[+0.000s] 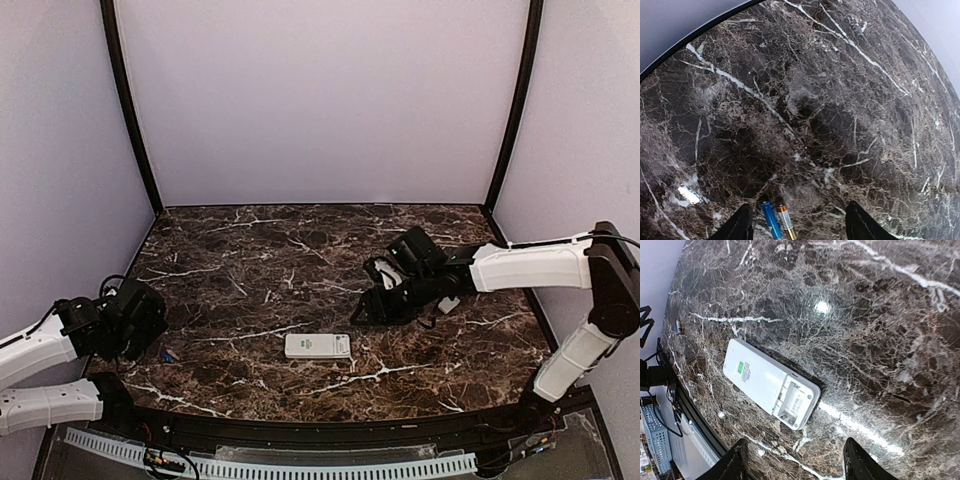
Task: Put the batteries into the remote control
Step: Pick up the battery from the center of the board.
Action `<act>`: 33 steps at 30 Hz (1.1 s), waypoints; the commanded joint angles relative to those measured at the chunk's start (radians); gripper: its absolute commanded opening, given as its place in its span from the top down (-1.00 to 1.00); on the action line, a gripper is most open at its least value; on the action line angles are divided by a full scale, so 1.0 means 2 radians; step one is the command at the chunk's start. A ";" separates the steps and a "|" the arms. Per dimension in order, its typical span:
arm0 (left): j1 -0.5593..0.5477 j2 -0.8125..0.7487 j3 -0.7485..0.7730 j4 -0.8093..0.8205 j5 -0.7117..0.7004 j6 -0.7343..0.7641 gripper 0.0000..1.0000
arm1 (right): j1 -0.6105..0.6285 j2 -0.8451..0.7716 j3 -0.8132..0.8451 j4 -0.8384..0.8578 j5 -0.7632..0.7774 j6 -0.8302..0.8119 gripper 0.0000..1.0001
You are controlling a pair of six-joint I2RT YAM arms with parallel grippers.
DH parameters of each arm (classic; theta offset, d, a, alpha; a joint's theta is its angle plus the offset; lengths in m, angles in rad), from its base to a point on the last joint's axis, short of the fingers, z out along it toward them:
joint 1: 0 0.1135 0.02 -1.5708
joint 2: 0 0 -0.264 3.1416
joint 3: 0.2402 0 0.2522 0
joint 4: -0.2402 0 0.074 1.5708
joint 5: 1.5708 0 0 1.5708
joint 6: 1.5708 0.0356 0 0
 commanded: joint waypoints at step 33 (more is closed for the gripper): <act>0.020 0.182 0.035 -0.067 0.081 -0.075 0.37 | 0.006 -0.047 -0.077 0.032 0.009 -0.030 -0.16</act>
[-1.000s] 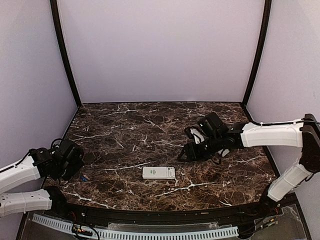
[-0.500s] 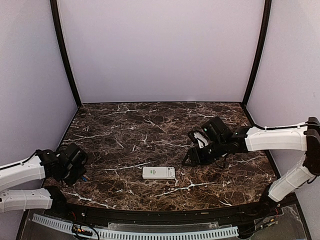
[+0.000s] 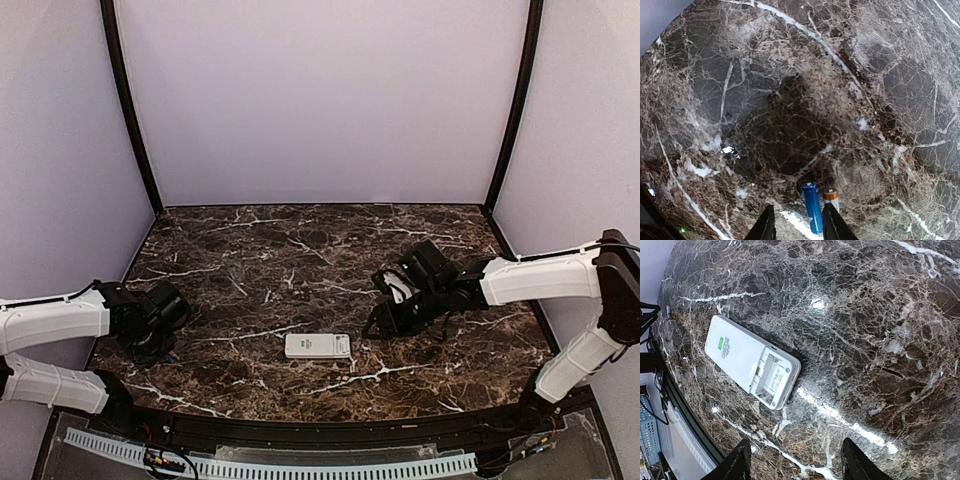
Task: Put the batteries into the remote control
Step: Pick up the battery from the center of the board.
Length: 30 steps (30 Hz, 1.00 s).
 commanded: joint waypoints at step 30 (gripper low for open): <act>0.003 0.061 0.019 0.001 0.033 0.002 0.44 | 0.003 0.017 -0.006 0.011 0.001 -0.017 -0.15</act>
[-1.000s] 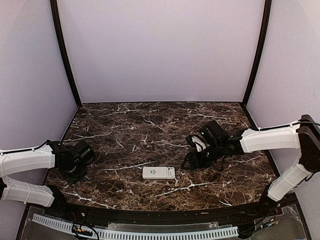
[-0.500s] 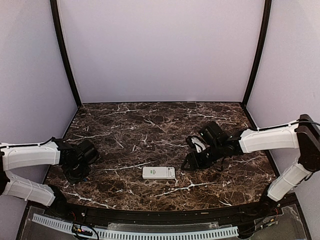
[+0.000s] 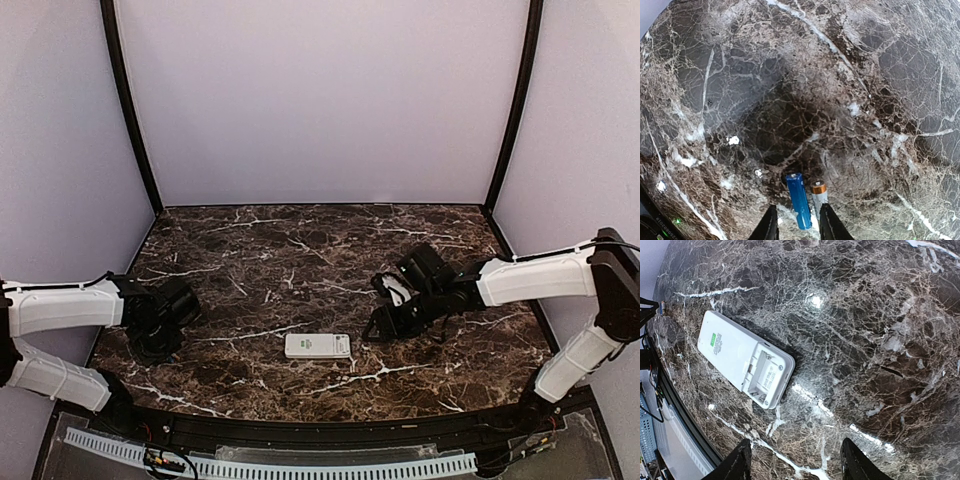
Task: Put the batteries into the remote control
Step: Pick up the battery from the center of the board.
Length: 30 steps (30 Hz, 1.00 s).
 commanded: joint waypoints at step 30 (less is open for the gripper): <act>0.003 0.070 0.033 -0.038 0.014 -0.017 0.58 | 0.002 0.021 0.001 0.010 0.000 -0.040 -0.15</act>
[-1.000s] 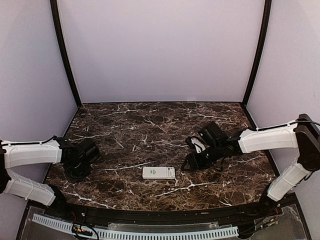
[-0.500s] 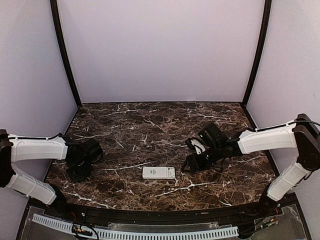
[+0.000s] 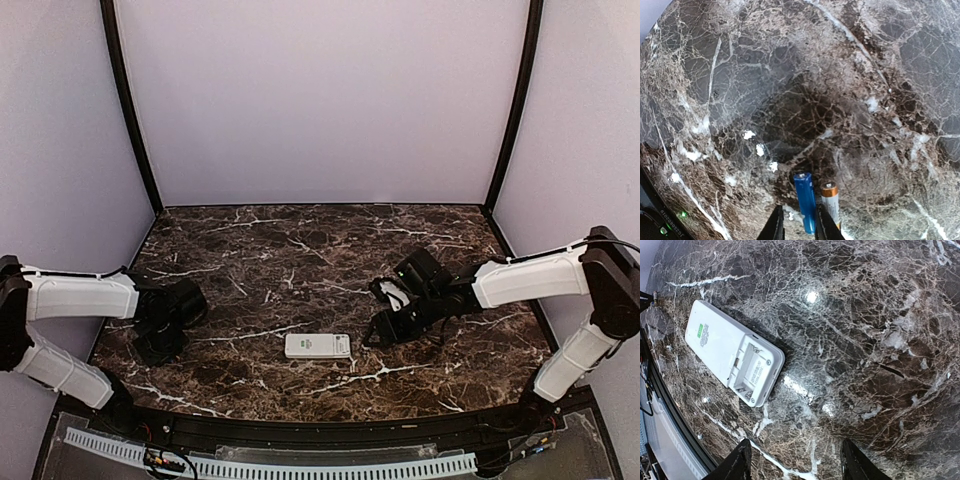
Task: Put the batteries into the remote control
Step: Pick up the battery from the center of the board.
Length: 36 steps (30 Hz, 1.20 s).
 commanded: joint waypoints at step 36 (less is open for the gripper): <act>0.011 0.027 -0.001 0.003 0.061 -0.012 0.60 | -0.015 0.019 0.040 -0.032 0.005 -0.073 -0.16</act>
